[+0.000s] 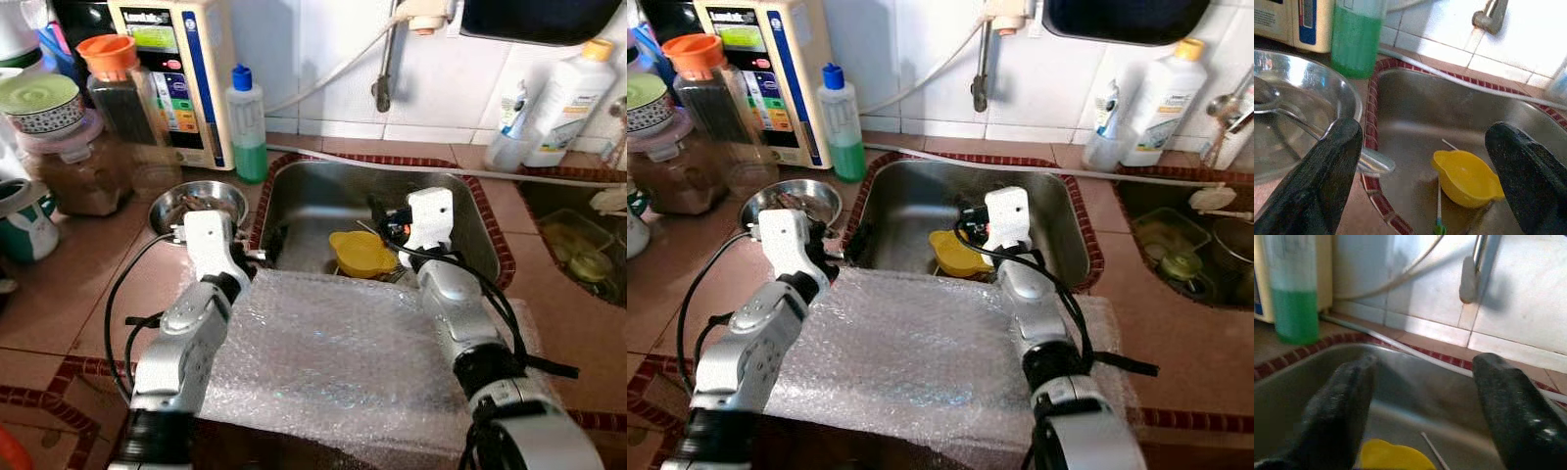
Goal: Kitchen organization
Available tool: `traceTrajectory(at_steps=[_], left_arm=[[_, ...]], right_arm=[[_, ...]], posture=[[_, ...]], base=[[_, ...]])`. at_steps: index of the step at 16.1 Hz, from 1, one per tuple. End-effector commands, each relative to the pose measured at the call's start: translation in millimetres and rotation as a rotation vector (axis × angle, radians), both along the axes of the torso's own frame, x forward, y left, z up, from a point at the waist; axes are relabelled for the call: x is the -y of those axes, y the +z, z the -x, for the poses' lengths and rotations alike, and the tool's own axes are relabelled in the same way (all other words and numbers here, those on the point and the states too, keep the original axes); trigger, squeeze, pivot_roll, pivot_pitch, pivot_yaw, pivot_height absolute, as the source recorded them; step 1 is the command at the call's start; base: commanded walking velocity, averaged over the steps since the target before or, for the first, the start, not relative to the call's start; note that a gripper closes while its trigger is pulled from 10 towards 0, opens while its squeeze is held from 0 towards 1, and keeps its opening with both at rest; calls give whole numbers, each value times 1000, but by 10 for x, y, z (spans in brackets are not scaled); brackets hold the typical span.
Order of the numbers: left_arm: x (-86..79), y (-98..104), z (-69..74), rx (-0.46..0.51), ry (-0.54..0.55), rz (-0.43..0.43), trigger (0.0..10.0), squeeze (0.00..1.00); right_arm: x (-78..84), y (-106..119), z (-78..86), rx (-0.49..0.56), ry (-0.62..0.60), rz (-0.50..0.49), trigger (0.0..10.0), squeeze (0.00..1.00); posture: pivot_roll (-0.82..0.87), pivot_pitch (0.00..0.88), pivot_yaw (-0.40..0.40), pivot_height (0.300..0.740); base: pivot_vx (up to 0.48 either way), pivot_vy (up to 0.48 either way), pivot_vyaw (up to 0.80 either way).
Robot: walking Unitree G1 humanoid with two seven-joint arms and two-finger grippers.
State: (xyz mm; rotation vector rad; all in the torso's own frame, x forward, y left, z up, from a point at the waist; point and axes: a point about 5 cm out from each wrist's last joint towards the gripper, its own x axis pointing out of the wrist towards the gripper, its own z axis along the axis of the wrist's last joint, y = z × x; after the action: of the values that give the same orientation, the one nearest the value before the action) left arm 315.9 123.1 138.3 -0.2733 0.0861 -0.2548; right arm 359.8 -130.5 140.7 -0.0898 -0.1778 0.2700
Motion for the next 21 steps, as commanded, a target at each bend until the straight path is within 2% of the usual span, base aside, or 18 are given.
traceTrajectory(at_steps=[1, 2, 3, 5, 9, 10, 11, 21], left_arm=[[-24, 6, -76, -1, 48, 4, 10000, 1000], [-32, -16, -124, -17, 81, 20, 10000, 1000], [-39, -55, -160, -42, 114, 12, 10000, 1000], [-41, -93, -208, -80, 172, 74, 10000, 1000], [-57, -152, -289, -127, 276, 140, 10000, 1000], [-66, -177, -294, -139, 290, 135, 10000, 576], [-71, -186, -298, -143, 302, 141, 10000, 0], [-226, -75, -252, -103, 376, 130, 10000, 0]], right_arm=[[-45, 72, 50, 9, 43, -18, 10000, 1000], [-106, 129, 125, 32, 87, 3, 10000, 1000], [-164, 190, 189, 42, 121, -20, 10000, 1000], [-224, 213, 278, 32, 162, -25, 10000, 1000], [-283, 219, 416, -3, 181, -16, 10000, 1000], [-304, 223, 439, -6, 190, -14, 10000, 1000], [-316, 231, 456, -9, 196, -11, 10000, 1000], [-287, 320, 430, -12, 172, 2, 10000, 1000]], posture=[[70, 34, 1, 740], [64, 33, -2, 740], [56, 32, -4, 740], [52, 30, -4, 740], [28, 26, -10, 740], [27, 27, -8, 740], [27, 27, -8, 740], [44, 18, -13, 740]], base=[[0, 0, 0], [0, 0, 0], [0, 0, 0], [0, 0, 0], [0, 0, 0], [0, 0, 0], [0, 0, 0], [0, 0, 0]])
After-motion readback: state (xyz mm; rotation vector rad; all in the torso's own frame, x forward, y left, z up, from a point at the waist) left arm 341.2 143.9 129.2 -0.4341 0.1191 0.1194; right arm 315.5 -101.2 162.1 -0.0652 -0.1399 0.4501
